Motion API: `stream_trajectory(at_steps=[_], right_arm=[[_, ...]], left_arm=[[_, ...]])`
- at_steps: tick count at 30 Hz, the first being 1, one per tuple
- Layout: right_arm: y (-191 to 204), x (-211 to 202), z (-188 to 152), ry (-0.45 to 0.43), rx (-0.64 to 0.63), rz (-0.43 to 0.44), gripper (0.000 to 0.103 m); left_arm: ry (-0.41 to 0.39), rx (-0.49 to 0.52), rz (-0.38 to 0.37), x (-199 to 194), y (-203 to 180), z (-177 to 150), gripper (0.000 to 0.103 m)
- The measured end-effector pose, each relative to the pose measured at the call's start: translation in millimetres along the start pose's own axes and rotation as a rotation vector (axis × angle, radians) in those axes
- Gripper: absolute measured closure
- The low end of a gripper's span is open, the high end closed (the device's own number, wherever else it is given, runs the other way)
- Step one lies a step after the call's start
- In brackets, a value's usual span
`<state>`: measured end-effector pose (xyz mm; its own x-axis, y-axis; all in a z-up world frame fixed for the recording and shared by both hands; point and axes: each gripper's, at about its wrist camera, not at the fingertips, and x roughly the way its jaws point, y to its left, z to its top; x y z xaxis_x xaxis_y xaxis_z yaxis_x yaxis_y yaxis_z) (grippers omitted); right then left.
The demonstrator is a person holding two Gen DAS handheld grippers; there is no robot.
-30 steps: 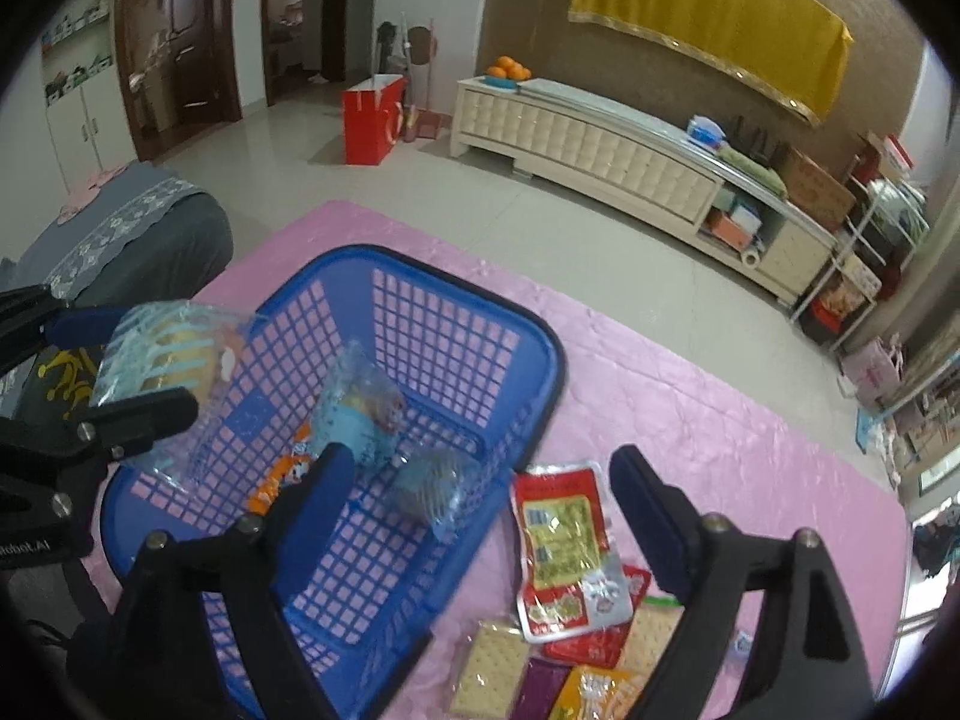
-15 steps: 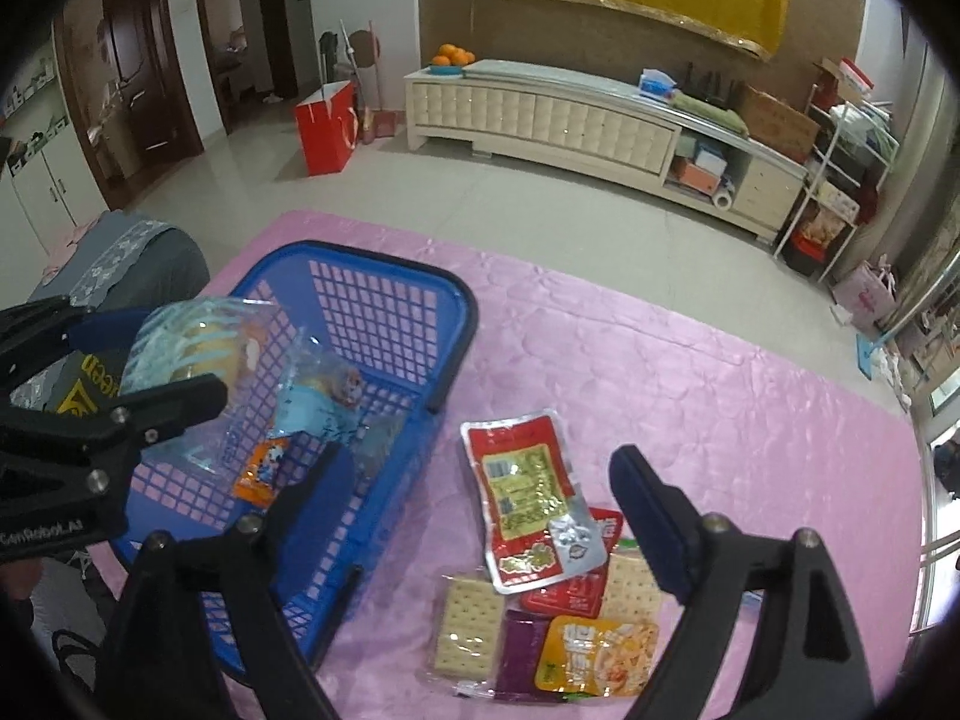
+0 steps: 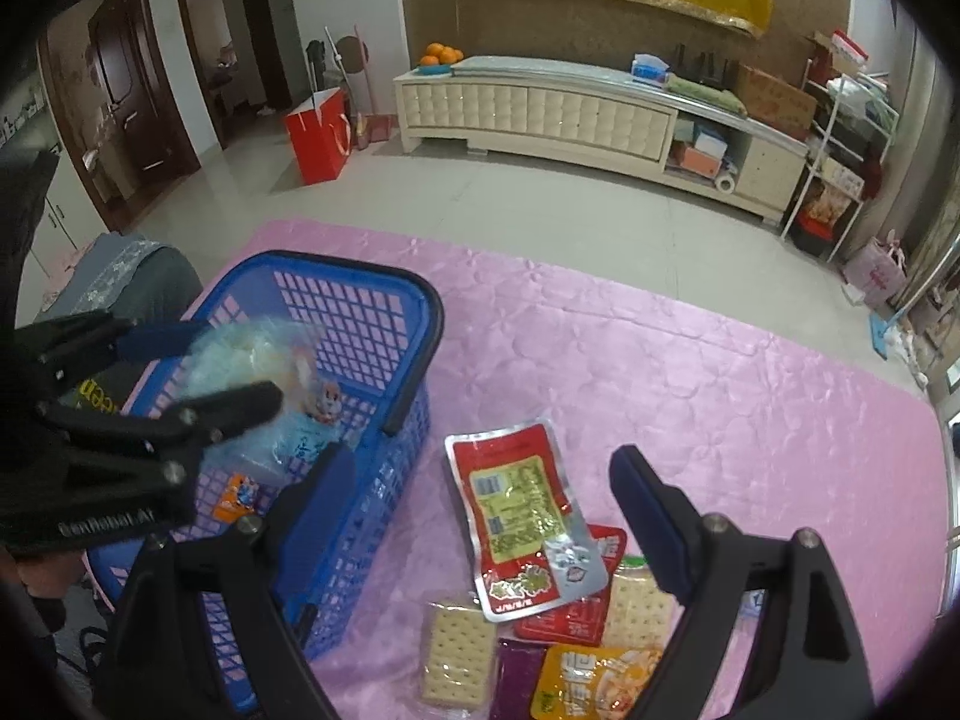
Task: Organize snacks
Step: 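Open the left gripper over the basket while the right gripper moves toward the red-and-yellow packet, then grasp the red-and-yellow snack packet with the right gripper and lift it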
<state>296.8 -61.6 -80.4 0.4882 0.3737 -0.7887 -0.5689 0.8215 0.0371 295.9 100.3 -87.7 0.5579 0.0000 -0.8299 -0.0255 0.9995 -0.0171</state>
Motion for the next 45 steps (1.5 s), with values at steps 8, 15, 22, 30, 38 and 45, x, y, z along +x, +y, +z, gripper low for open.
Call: stream_trajectory(at_steps=[8,15,22,30,38,45], right_arm=[[-7,-5,-5,-0.003,0.007,-0.002,0.013],[-25,-26,-16,-0.002,-0.002,-0.021,0.013],[-46,-29,-28,0.047,-0.022,-0.001,0.013],[-46,6,-39,0.112,-0.059,0.049,0.013],[-37,71,-45,0.210,-0.115,0.081,0.008],[-32,115,-46,0.275,-0.174,0.095,0.008]], left_arm=[[-0.034,0.027,0.024,-10,-4,0,0.029],[-0.054,0.065,0.008,-35,-29,-5,0.029],[-0.062,0.054,0.002,-42,-52,-12,0.024],[-0.030,-0.005,0.073,-31,-40,-26,0.024],[0.065,-0.101,0.084,-2,-7,-38,0.024],[0.087,-0.118,0.089,16,0,-35,0.024]])
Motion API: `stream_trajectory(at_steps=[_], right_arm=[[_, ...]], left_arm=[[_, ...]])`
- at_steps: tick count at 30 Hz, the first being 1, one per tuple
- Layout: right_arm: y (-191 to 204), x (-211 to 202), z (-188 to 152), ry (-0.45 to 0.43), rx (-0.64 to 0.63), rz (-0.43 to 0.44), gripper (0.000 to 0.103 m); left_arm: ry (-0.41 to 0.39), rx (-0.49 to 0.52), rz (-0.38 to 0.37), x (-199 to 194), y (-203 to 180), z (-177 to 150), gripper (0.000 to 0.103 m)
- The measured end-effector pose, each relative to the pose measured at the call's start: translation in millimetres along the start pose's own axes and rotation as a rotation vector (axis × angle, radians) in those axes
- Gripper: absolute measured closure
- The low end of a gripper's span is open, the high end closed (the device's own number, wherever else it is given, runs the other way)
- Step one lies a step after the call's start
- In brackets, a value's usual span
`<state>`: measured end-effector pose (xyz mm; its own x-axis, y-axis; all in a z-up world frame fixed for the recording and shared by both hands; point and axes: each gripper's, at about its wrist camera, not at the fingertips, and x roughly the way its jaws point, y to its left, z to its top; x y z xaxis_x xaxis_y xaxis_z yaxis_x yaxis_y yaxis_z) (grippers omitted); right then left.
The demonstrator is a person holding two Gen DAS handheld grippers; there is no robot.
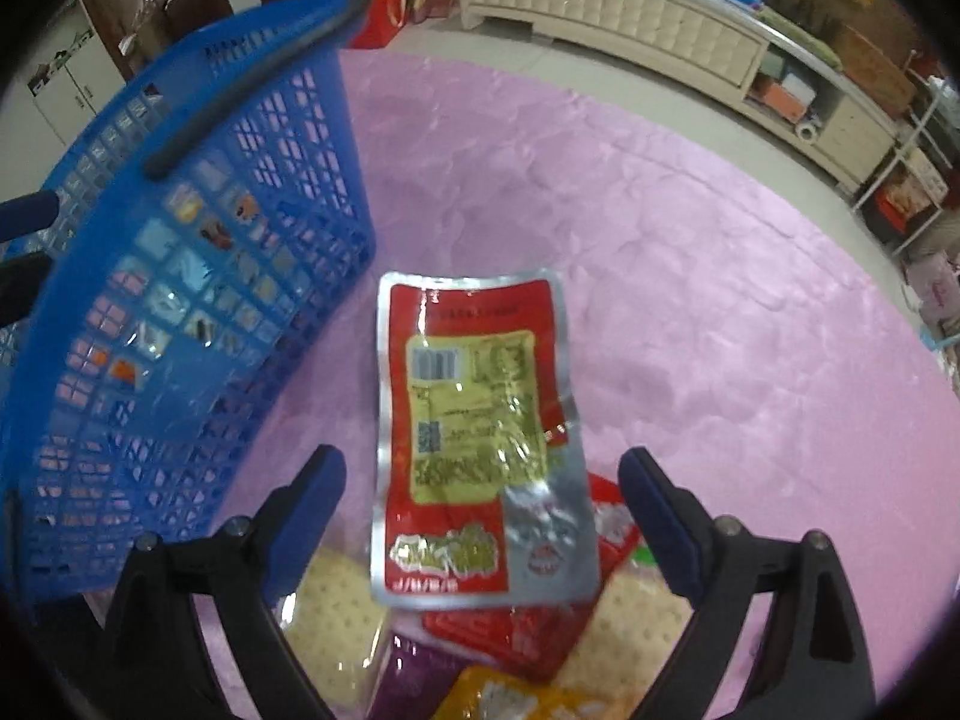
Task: Organize snacks
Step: 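Grasp the red-and-yellow snack packet with the right gripper and lift it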
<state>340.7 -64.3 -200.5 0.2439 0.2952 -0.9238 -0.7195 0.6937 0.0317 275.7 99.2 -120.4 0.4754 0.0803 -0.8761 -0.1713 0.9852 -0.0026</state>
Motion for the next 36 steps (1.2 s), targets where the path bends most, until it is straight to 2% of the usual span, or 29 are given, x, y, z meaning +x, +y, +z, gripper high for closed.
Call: stream_trajectory(at_steps=[5,10,12,16,17,18,19,24,30,36], right_arm=[[-8,18,9,0.035,0.004,-0.001,0.008],[-8,22,7,0.028,-0.028,-0.013,0.011],[-2,24,4,0.034,-0.055,-0.026,0.018],[2,21,1,0.013,-0.061,-0.022,0.025],[4,20,0,0.007,-0.067,-0.019,0.030],[6,17,-1,-0.001,-0.071,-0.016,0.045],[8,14,-2,-0.016,-0.084,-0.030,0.051],[15,10,-11,-0.026,-0.117,-0.040,0.059],[11,-13,-30,-0.076,-0.040,-0.012,0.059],[9,-73,-38,-0.153,0.018,-0.014,0.059]], left_arm=[[0.022,0.000,0.008,12,2,2,0.024],[0.038,-0.016,0.005,20,5,0,0.024],[0.045,-0.021,0.005,22,7,-1,0.024],[0.045,-0.032,-0.005,22,11,-1,0.024],[0.046,-0.033,-0.006,22,13,-1,0.024],[0.046,-0.033,-0.008,23,13,-1,0.024],[0.046,-0.033,-0.010,23,13,-1,0.024],[0.042,-0.041,-0.016,22,13,-2,0.024],[0.010,-0.057,-0.020,9,19,-6,0.024],[-0.051,-0.069,-0.025,-29,12,-8,0.024]])
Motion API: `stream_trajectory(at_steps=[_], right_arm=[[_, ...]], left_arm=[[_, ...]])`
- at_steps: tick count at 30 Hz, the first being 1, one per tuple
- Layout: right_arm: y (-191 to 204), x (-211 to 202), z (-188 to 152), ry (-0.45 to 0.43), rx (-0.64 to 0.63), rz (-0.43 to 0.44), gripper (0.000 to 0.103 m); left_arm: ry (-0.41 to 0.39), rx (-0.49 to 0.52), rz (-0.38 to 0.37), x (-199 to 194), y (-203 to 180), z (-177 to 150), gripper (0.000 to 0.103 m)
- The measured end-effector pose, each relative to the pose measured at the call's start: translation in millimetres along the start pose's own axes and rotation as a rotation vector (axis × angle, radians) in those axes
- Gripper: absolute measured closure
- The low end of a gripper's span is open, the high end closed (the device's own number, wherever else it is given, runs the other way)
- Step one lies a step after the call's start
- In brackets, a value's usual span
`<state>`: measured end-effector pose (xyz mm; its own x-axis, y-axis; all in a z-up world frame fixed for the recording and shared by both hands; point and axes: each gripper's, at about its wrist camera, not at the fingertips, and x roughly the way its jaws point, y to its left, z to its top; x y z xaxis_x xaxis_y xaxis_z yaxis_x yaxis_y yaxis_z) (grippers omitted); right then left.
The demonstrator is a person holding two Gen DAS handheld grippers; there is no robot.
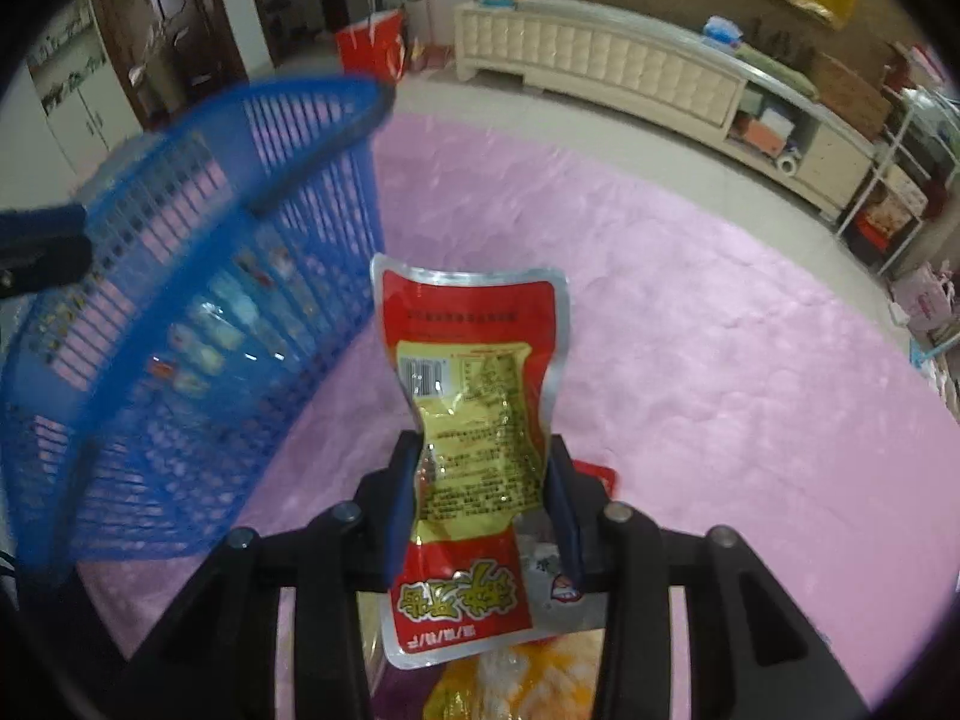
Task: Organize snacks
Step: 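Grasp the red-and-yellow snack packet with the right gripper and lift it, then grasp the cracker pack with the left gripper while the right gripper holds the red-and-yellow packet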
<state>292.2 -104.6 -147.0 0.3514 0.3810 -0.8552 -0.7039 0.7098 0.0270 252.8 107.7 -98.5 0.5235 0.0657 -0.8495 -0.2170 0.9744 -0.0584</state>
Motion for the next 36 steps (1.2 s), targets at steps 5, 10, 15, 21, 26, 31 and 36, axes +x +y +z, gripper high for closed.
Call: stream_trajectory(at_steps=[5,10,15,21,26,31,36], right_arm=[[-4,-51,-11,-0.059,0.026,-0.024,0.059],[-17,-84,-25,-0.100,0.071,-0.040,0.059],[-26,-112,-45,-0.129,0.103,-0.049,0.058],[-45,-127,-65,-0.156,0.148,-0.038,0.058],[-56,-126,-88,-0.158,0.173,-0.033,0.058],[-69,-113,-105,-0.145,0.220,-0.006,0.058],[-75,-97,-118,-0.140,0.238,-0.005,0.057]], left_arm=[[-0.067,0.047,-0.015,-42,-28,-7,0.024],[-0.084,0.118,-0.039,-67,-74,-22,0.024],[-0.076,0.166,-0.060,-74,-113,-38,0.024],[-0.063,0.223,-0.058,-71,-156,-60,0.024],[-0.026,0.220,-0.047,-51,-181,-78,0.024],[0.036,0.241,-0.026,-21,-199,-95,0.024],[0.086,0.236,0.023,10,-205,-104,0.025]])
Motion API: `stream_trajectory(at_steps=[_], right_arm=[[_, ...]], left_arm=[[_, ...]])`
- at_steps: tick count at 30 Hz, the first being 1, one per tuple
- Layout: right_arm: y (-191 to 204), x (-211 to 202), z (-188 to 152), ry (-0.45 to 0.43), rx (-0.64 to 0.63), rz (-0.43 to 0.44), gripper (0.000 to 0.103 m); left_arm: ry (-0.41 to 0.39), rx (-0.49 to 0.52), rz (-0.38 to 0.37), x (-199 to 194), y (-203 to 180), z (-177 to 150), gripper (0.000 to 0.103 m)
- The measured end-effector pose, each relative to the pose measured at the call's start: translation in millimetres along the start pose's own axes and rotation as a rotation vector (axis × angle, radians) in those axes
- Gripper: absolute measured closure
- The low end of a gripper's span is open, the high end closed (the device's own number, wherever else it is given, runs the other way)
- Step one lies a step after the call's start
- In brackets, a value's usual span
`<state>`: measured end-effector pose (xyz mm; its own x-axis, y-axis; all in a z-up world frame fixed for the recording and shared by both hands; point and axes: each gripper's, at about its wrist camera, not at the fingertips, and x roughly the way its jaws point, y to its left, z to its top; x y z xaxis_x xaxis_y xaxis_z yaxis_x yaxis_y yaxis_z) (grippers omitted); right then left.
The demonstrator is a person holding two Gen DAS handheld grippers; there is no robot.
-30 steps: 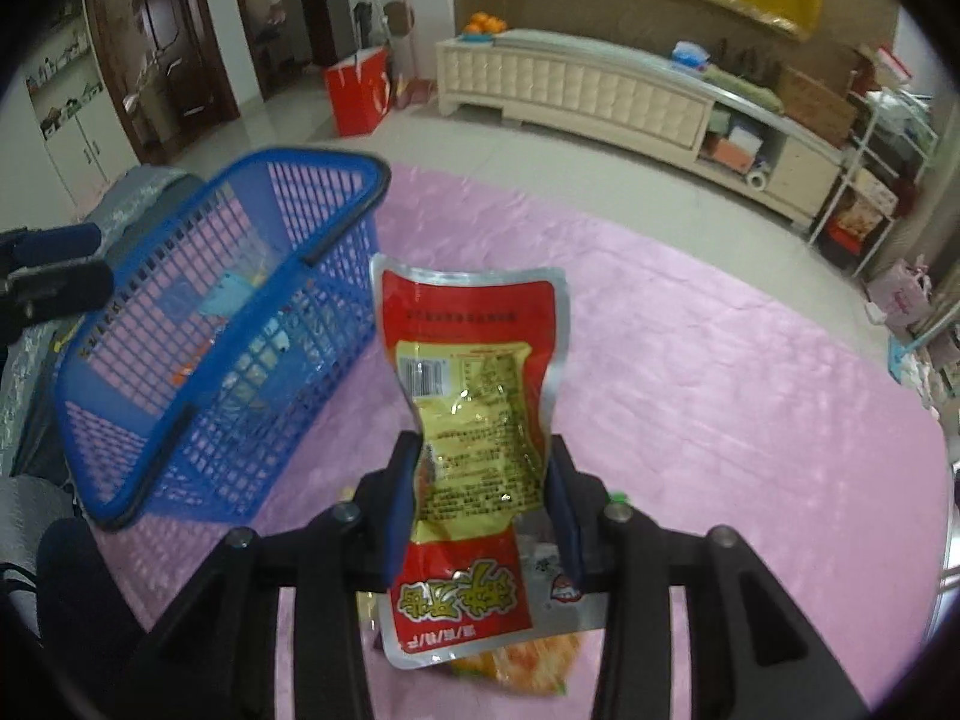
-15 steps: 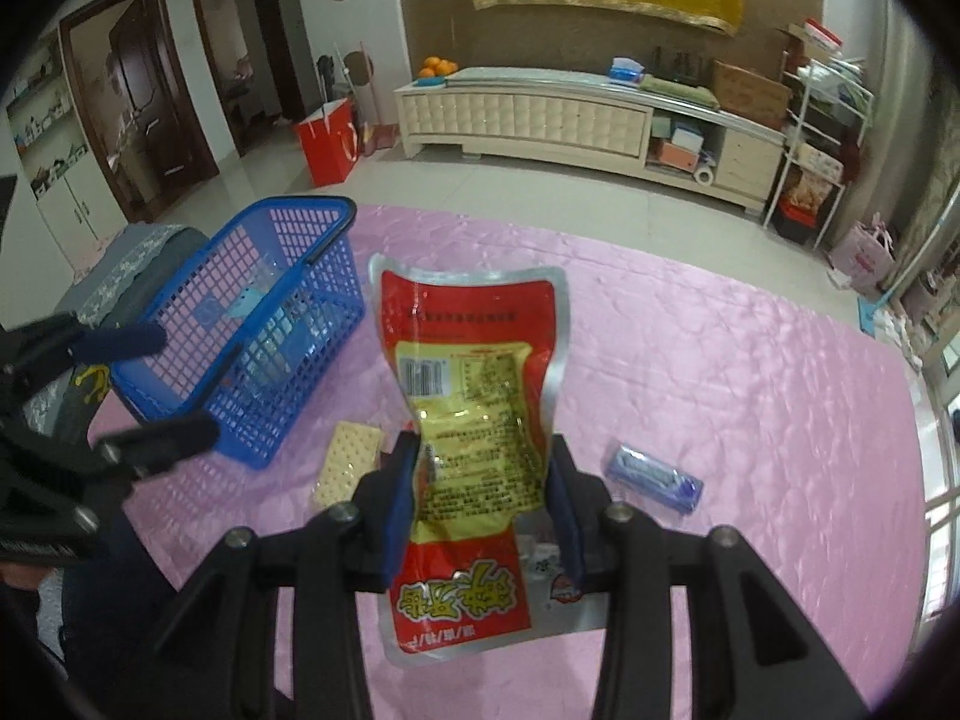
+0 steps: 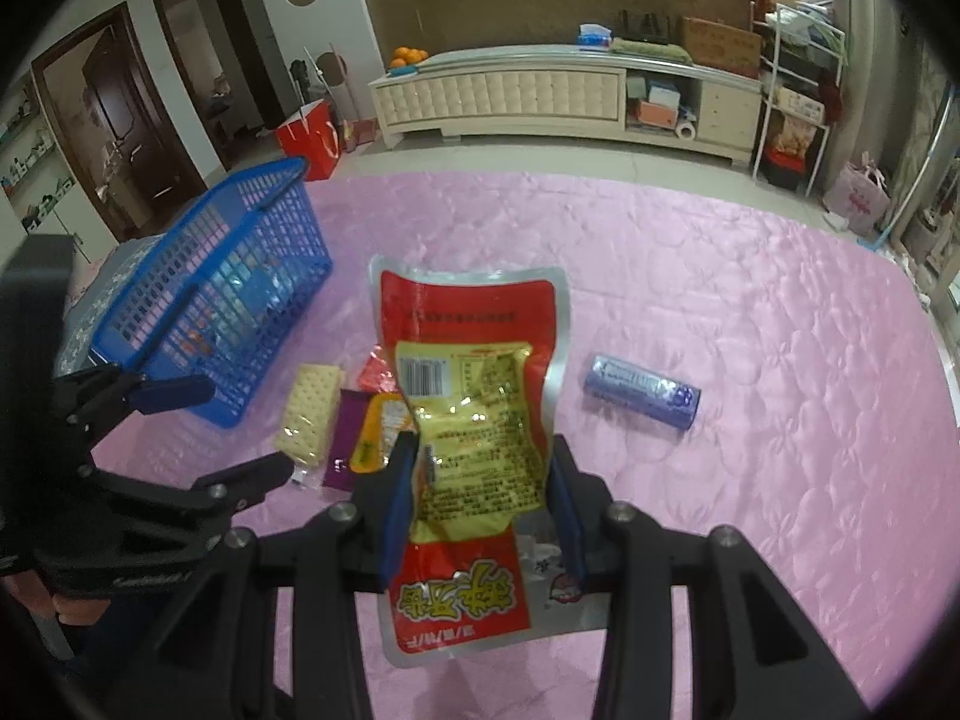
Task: Organize snacks
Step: 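Grasp the cracker pack with the left gripper while the right gripper holds the red-and-yellow packet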
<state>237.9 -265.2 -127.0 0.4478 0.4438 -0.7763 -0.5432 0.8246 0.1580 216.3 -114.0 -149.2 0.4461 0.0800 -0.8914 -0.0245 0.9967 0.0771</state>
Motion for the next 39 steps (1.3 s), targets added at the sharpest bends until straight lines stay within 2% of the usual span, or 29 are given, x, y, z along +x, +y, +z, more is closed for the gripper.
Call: stream_trajectory(at_steps=[3,5,11,15,18,24,26,29,32,36,39], right_arm=[[-2,10,-4,0.004,0.008,0.011,0.057],[-3,18,-5,0.012,0.014,0.023,0.057],[-2,33,-5,0.019,0.011,0.038,0.057],[-1,39,-5,0.023,0.015,0.048,0.057],[-2,41,-4,0.026,0.014,0.050,0.057],[-2,43,-3,0.037,0.015,0.050,0.057],[-1,42,-3,0.037,0.014,0.050,0.057],[1,39,-2,0.038,0.012,0.044,0.057],[3,35,1,0.041,0.016,0.043,0.057],[8,22,4,0.035,0.006,0.026,0.057],[15,10,8,0.023,-0.003,0.017,0.057]], left_arm=[[0.039,-0.013,0.045,22,2,-1,0.034],[0.059,-0.004,0.066,35,4,0,0.045],[0.105,-0.008,0.105,66,11,4,0.048],[0.134,-0.031,0.088,82,18,7,0.048],[0.137,-0.042,0.115,92,24,8,0.048],[0.130,-0.046,0.108,95,28,14,0.048],[0.135,-0.053,0.087,95,28,14,0.059],[0.144,-0.034,0.106,97,26,14,0.060],[0.137,-0.020,0.085,93,23,11,0.061],[0.095,0.005,0.074,71,14,9,0.061],[0.046,0.002,0.036,47,14,11,0.061]])
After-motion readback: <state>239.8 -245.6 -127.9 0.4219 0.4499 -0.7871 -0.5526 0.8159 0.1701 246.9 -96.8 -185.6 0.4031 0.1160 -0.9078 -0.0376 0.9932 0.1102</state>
